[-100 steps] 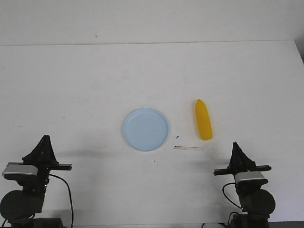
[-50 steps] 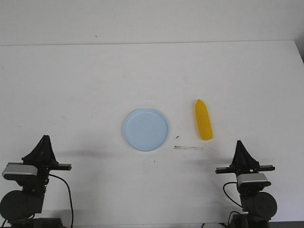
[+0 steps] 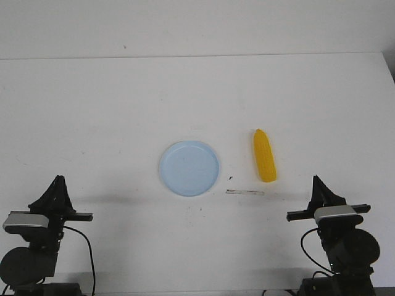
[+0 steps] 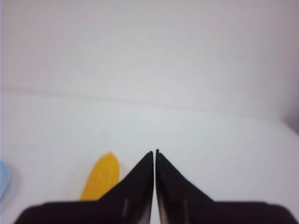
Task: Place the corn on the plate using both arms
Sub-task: 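Move the right gripper forward to the yellow corn cob, then close the right gripper around the corn cob and lift it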
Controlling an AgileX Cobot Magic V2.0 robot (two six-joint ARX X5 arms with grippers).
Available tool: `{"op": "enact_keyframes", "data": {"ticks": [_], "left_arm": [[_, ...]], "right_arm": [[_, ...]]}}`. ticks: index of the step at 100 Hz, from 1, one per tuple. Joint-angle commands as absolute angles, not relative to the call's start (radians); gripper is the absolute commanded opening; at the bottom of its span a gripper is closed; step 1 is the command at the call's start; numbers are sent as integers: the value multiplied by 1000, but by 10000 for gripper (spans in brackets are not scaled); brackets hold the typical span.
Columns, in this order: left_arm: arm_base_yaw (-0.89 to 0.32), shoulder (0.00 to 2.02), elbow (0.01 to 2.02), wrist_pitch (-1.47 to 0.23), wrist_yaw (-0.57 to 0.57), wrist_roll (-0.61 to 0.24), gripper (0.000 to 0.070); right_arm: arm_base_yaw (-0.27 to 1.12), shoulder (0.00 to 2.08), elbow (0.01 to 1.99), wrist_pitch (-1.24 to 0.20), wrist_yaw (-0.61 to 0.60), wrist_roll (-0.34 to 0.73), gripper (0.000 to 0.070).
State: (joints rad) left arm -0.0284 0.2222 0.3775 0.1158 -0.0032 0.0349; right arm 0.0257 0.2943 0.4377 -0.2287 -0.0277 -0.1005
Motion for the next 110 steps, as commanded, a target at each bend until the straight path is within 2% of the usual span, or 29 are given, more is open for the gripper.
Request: {"op": "enact_keyframes", "data": {"ticks": [1, 13, 26, 55, 70, 85, 88, 92, 100, 104, 110], "left_arm": [[-27, 221, 386, 128, -5, 40, 1], [-27, 221, 386, 128, -5, 40, 1], [-27, 221, 386, 128, -5, 40, 1], [-27, 221, 386, 128, -5, 40, 1], [-27, 221, 386, 128, -4, 40, 1], [-27, 221, 386, 128, -5, 40, 1], [-27, 221, 386, 128, -5, 40, 2], [-27, 221, 386, 128, -4, 40, 1], [-27, 221, 386, 128, -5, 40, 1], [-27, 221, 386, 128, -5, 40, 1], [-27, 221, 386, 128, -5, 40, 1]], "right_arm": [[35, 355, 482, -226, -29, -113, 8], [73, 500, 547, -230, -30, -113, 7], [128, 688, 648, -296, -19, -112, 7], [172, 1108, 940, -417, -27, -5, 8], [172, 1289, 1114, -559, -26, 133, 10], [172, 1465, 1301, -739, -26, 163, 26], [175, 1499, 1336, -770, -26, 163, 47], [180, 1542, 1382, -810, -26, 166, 110], [184, 1625, 1465, -891, -26, 179, 316], [184, 1656, 1494, -920, -26, 183, 393], [184, 1702, 1535, -958, -26, 183, 453]]}}
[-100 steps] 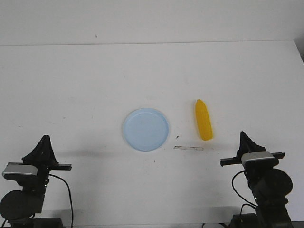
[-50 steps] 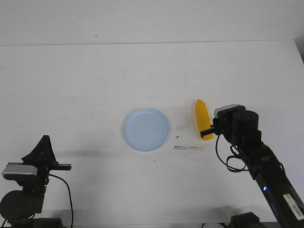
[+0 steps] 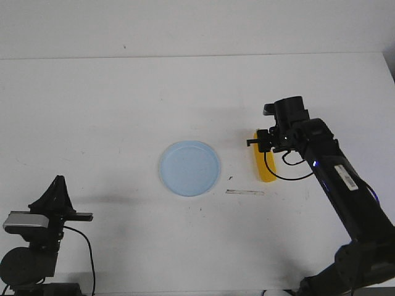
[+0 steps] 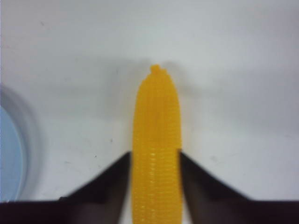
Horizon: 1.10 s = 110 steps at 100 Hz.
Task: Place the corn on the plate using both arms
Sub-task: 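Close the right gripper around the corn cob and lift it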
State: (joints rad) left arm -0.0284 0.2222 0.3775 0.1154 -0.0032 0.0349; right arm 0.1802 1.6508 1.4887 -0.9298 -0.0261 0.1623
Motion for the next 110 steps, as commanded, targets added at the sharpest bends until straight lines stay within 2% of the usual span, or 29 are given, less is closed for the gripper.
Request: {"op": "enact_keyframes", "data": {"ticks": [1, 14, 30, 86, 91, 104, 110], "left_arm": [[-27, 221, 386, 128, -5, 40, 1], [-27, 221, 386, 128, -5, 40, 1], [-27, 221, 386, 128, -5, 40, 1], [-27, 221, 386, 128, -5, 40, 1], [-27, 221, 386, 128, -5, 40, 1], [-27, 221, 386, 128, -4, 40, 1], [-27, 221, 386, 128, -5, 40, 1]], "right_arm": [[184, 1709, 1541, -963, -26, 183, 456], [185, 1768, 1570, -978, -26, 184, 471], [197, 1807, 1570, -991, -26, 187, 581], [203, 1928, 1568, -981, -14, 182, 577], [200, 1935, 1568, -981, -14, 183, 557], [194, 1945, 1568, -984, 3, 186, 401], [192, 1945, 1568, -981, 4, 186, 375]]}}
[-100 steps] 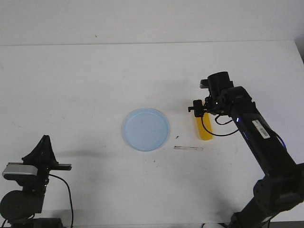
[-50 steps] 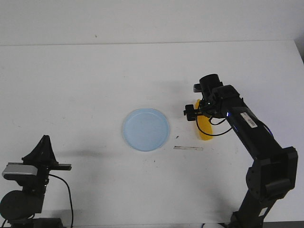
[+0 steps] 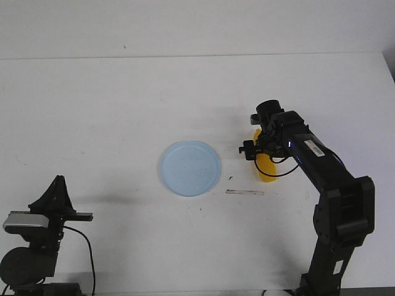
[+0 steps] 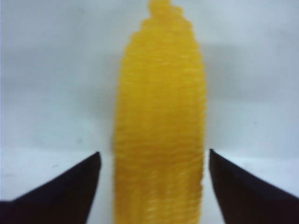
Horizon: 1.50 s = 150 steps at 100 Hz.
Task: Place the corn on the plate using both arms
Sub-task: 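Close the right gripper around the corn cob and lift it, then carry the corn over the blue plate and lower it onto it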
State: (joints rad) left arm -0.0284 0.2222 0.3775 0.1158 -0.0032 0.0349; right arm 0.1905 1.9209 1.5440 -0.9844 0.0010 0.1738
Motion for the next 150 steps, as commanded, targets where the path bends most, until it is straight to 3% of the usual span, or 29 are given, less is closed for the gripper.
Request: {"op": "enact_keyframes", "data": {"ticks": [1, 12, 22, 58, 69, 86, 94, 150], "left_arm": [[-27, 221, 386, 128, -5, 40, 1], [-27, 221, 386, 128, -5, 40, 1], [-27, 221, 386, 128, -5, 40, 1], [-27, 221, 386, 128, -5, 40, 1], [-27, 221, 386, 128, -5, 40, 1], [-27, 221, 386, 128, -5, 40, 1], [-27, 221, 386, 128, -5, 40, 1], [-27, 221, 386, 128, -5, 40, 1]], "right_arm": [[191, 1945, 1568, -981, 4, 186, 374], [189, 1946, 1568, -981, 4, 186, 370], [189, 1946, 1568, -980, 4, 186, 306], [191, 1924, 1605, -1014, -9, 187, 305], [214, 1912, 1659, -1039, -91, 187, 305], [268, 1910, 1691, -1023, -377, 187, 305], [303, 1915, 1690, -1000, -454, 195, 305], [537, 2020, 1688, -848, -471, 297, 305]]}}
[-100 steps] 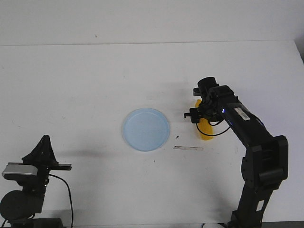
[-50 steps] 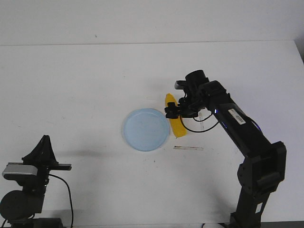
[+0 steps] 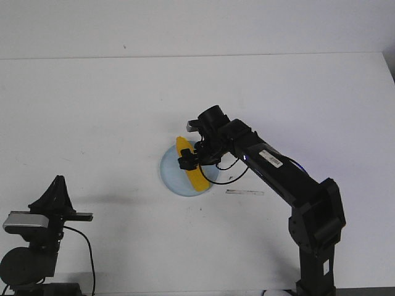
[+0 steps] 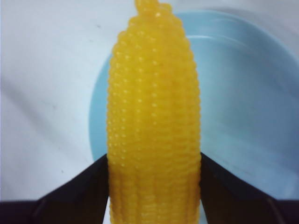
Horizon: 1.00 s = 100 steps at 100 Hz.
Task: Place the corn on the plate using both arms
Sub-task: 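Carry the corn over the blue plate and lower it onto it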
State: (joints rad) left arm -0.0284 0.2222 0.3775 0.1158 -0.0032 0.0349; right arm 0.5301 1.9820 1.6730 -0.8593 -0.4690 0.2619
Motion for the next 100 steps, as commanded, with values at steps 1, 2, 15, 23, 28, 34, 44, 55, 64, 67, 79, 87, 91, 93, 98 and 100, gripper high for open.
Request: {"op": "enact_keyframes", "data": {"ticks": [1, 2, 15, 23, 28, 34, 44, 55, 64, 67, 79, 87, 91, 93, 98, 100], "left_arm": [[-27, 221, 386, 128, -4, 40, 1], [-27, 221, 386, 128, -5, 40, 1], [-27, 221, 386, 128, -5, 40, 1], [-27, 221, 386, 128, -5, 40, 1], [-27, 221, 386, 128, -5, 40, 1], [-27, 221, 386, 128, -5, 40, 1], [-27, 221, 386, 128, -5, 40, 1], [-27, 221, 386, 128, -5, 40, 1], [-27, 221, 386, 128, -5, 40, 1], [-27, 221, 386, 128, -5, 40, 1], [-27, 221, 386, 128, -5, 40, 1], [-27, 221, 386, 128, -5, 40, 1], [-27, 221, 386, 128, -5, 40, 1], [-27, 221, 386, 128, -5, 40, 1], [-27, 221, 386, 128, -5, 40, 1], [-27, 221, 386, 128, -5, 40, 1]], "right_arm": [[537, 2023, 1688, -848, -471, 298, 306], [538, 2025, 1688, -848, -471, 299, 306], [544, 2042, 1688, -850, -459, 299, 357], [544, 2050, 1688, -853, -442, 299, 411], [544, 2054, 1688, -856, -436, 299, 411], [544, 2064, 1688, -857, -437, 299, 411], [544, 2065, 1688, -860, -437, 299, 420], [548, 2065, 1688, -849, -437, 299, 440], [550, 2062, 1691, -844, -438, 299, 493], [550, 2061, 1691, -841, -438, 299, 509], [542, 2049, 1691, -842, -438, 298, 516], [541, 2036, 1691, -835, -437, 289, 516], [541, 2028, 1691, -830, -437, 287, 516], [541, 2024, 1691, -829, -436, 286, 515], [538, 2010, 1691, -823, -436, 281, 515], [536, 2004, 1691, -822, -435, 279, 515]]}}
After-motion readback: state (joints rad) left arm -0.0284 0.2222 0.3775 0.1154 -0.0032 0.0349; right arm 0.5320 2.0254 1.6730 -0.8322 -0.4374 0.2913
